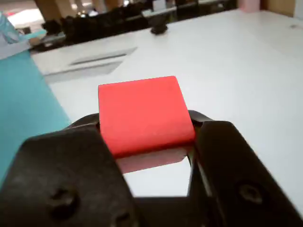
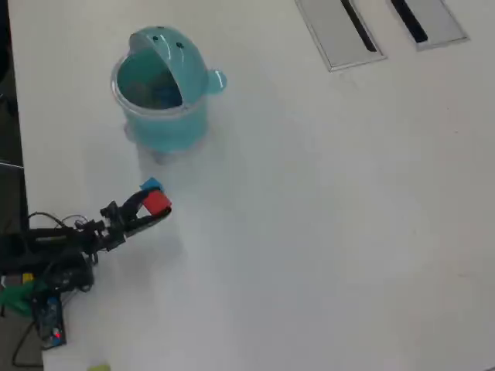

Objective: Grasp RGB lego blocks and put them in the bin one by one.

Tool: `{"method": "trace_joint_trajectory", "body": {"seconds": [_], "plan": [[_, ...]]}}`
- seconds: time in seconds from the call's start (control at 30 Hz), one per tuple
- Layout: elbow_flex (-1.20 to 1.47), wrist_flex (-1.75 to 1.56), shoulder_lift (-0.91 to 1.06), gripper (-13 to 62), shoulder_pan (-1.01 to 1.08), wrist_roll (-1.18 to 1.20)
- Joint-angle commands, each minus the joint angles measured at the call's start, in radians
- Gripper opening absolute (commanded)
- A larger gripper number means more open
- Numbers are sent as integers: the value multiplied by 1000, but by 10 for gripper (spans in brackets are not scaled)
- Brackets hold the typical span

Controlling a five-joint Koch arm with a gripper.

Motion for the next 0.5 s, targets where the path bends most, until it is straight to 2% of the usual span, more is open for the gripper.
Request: {"method": "trace_joint_trajectory", "body": {"seconds": [0.0,0.2,0.47], "plan": [[-35,20,74,149,-44,-2],[-41,61,150,149,-141,41],[-115,60,156,149,-160,97]]}}
